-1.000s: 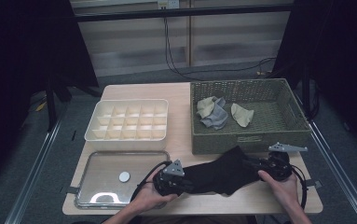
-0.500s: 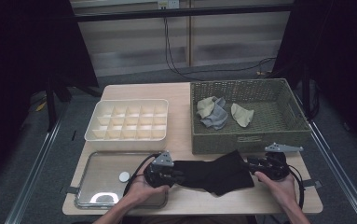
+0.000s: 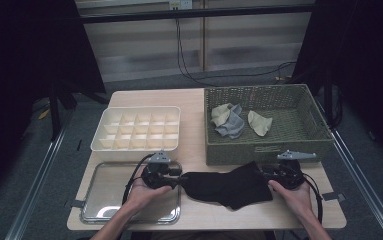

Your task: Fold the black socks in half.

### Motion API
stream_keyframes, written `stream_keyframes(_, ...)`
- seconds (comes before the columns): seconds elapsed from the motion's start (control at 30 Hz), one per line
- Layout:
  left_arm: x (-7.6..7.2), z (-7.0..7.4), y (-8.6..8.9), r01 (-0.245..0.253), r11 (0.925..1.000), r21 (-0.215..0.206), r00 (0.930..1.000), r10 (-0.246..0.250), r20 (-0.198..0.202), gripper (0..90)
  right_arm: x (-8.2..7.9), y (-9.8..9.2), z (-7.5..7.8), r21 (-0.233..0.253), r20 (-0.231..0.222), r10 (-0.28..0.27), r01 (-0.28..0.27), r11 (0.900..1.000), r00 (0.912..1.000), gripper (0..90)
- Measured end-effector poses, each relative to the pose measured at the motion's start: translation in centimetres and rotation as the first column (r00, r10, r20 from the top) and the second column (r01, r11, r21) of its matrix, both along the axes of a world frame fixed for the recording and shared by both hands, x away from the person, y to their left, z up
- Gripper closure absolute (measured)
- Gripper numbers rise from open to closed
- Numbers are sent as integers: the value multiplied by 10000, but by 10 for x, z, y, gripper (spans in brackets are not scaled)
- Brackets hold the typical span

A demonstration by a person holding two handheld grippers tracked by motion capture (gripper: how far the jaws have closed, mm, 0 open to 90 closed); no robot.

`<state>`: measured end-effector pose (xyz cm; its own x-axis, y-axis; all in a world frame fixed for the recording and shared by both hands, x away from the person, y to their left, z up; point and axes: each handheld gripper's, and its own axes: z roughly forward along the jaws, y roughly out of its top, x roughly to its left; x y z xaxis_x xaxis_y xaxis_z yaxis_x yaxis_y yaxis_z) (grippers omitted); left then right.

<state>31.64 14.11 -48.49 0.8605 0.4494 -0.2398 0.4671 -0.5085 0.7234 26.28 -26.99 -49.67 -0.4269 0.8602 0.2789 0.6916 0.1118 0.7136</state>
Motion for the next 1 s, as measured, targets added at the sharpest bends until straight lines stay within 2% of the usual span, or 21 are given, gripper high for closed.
stream_keyframes(0.07,-2,-2,-1,8,10000,-16,10000,-8,-55,552,0,0,-1,-154,31,-8,8,9999,10000,540)
stream_keyframes(0.1,-2,-1,0,51,9999,116,9999,-50,-87,553,1,0,-2,-162,-10,8,-8,9999,10000,539)
stream_keyframes(0.23,-3,-2,-2,216,9997,86,9995,-214,-250,647,2,0,-4,-370,-146,-43,37,9993,9999,565)
stream_keyframes(0.37,-5,-4,-6,420,9991,89,9988,-417,-261,779,3,2,-6,-464,-198,179,-188,9987,9996,728)
stream_keyframes(0.4,-5,-3,-6,524,9985,176,9983,-519,-248,801,3,2,-5,-522,-150,143,-151,9985,9998,793)
stream_keyframes(0.47,-6,-3,-7,566,9982,181,9983,-563,-174,836,3,3,-5,-503,-192,246,-256,9984,9995,846)
stream_keyframes(0.63,-5,1,-6,496,9988,39,9988,-496,4,855,1,1,-1,-300,72,223,-220,9993,9997,857)
stream_keyframes(0.87,-6,12,-2,332,9983,-489,9992,-321,223,858,-3,0,8,88,479,146,-150,9998,9987,863)
stream_keyframes(1.0,-8,16,1,226,9963,-834,9995,-207,228,858,-8,-2,15,614,588,-88,52,9981,9982,866)
